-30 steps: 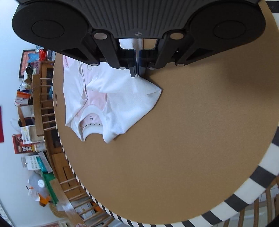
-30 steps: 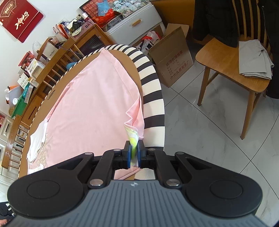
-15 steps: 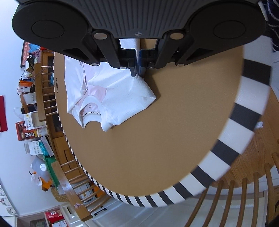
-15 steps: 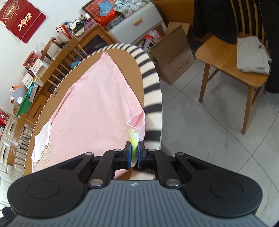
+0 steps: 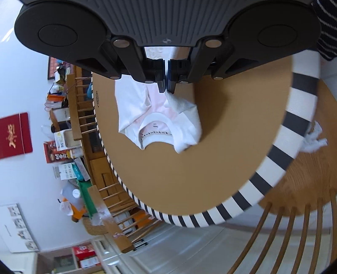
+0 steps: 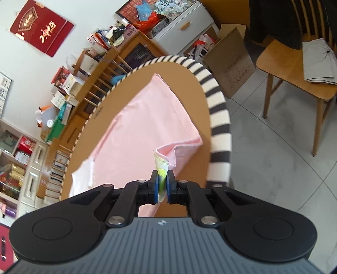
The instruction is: Fold clothes
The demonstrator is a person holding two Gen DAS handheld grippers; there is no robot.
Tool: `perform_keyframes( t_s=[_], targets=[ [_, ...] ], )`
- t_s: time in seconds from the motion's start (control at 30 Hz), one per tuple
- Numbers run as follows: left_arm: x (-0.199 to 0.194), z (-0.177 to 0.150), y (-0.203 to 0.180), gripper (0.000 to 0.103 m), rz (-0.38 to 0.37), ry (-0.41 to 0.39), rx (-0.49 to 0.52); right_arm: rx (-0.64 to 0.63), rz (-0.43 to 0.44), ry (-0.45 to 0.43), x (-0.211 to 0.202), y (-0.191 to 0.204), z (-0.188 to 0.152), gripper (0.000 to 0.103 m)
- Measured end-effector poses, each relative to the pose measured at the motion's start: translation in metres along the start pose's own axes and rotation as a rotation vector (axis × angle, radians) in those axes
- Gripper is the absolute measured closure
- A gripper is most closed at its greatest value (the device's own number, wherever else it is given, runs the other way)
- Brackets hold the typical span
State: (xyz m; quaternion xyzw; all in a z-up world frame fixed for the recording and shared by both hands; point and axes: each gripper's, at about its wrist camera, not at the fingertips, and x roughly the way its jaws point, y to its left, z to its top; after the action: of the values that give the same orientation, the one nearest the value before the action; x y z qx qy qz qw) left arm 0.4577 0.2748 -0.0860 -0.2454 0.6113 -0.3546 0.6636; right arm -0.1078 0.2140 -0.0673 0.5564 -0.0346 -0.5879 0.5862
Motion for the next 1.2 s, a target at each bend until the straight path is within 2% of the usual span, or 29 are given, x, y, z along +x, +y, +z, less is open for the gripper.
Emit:
perform_keyframes(
  t_s=[0.07, 0.27, 0.43, 0.53, 0.63, 0.7, 0.83, 0.9, 0.97, 1.0, 1.03, 1.07, 1.1, 1.2],
  targets=[
    [0.014, 0.006, -0.018, 0.101, -0.008, 0.036, -0.008, 0.034, 0.026, -0.008, 0.006, 0.008, 0.018, 0.096],
    [0.104, 0.027, -0.076, 0.101, 0.026, 0.065, 0.004, 0.071, 0.020, -0.035, 0.043, 0.033, 0.078, 0.096],
    [0.180, 0.045, -0.123, 0.101, 0.056, 0.084, 0.015, 0.049, -0.046, -0.051, 0.096, 0.053, 0.130, 0.096],
    [0.225, 0.056, -0.152, 0.101, 0.075, 0.096, 0.021, 0.035, -0.104, -0.041, 0.146, 0.062, 0.154, 0.096],
    [0.271, 0.066, -0.181, 0.101, 0.093, 0.107, 0.028, 0.030, -0.172, -0.009, 0.200, 0.065, 0.164, 0.096],
    [0.294, 0.070, -0.181, 0.101, 0.114, 0.109, -0.002, 0.033, -0.204, -0.004, 0.224, 0.066, 0.167, 0.096],
    [0.308, 0.070, -0.172, 0.101, 0.136, 0.124, -0.002, 0.065, -0.235, 0.007, 0.259, 0.064, 0.174, 0.096],
    [0.312, 0.071, -0.167, 0.100, 0.138, 0.126, -0.023, 0.086, -0.236, -0.002, 0.269, 0.062, 0.177, 0.090],
    [0.316, 0.073, -0.162, 0.099, 0.121, 0.127, -0.050, 0.089, -0.243, -0.012, 0.275, 0.062, 0.179, 0.089],
    [0.318, 0.074, -0.159, 0.098, 0.110, 0.127, -0.064, 0.091, -0.254, -0.015, 0.278, 0.062, 0.180, 0.084],
    [0.318, 0.076, -0.156, 0.090, 0.097, 0.118, -0.083, 0.097, -0.267, -0.030, 0.277, 0.061, 0.180, 0.077],
    [0.316, 0.078, -0.153, 0.084, 0.083, 0.101, -0.108, 0.104, -0.281, -0.048, 0.275, 0.060, 0.181, 0.057],
    [0.313, 0.081, -0.151, 0.083, 0.062, 0.077, -0.120, 0.112, -0.294, -0.065, 0.274, 0.059, 0.182, 0.054],
    [0.299, 0.088, -0.153, 0.081, -0.008, 0.013, -0.057, 0.058, -0.328, -0.122, 0.263, 0.060, 0.185, 0.053]
  ],
)
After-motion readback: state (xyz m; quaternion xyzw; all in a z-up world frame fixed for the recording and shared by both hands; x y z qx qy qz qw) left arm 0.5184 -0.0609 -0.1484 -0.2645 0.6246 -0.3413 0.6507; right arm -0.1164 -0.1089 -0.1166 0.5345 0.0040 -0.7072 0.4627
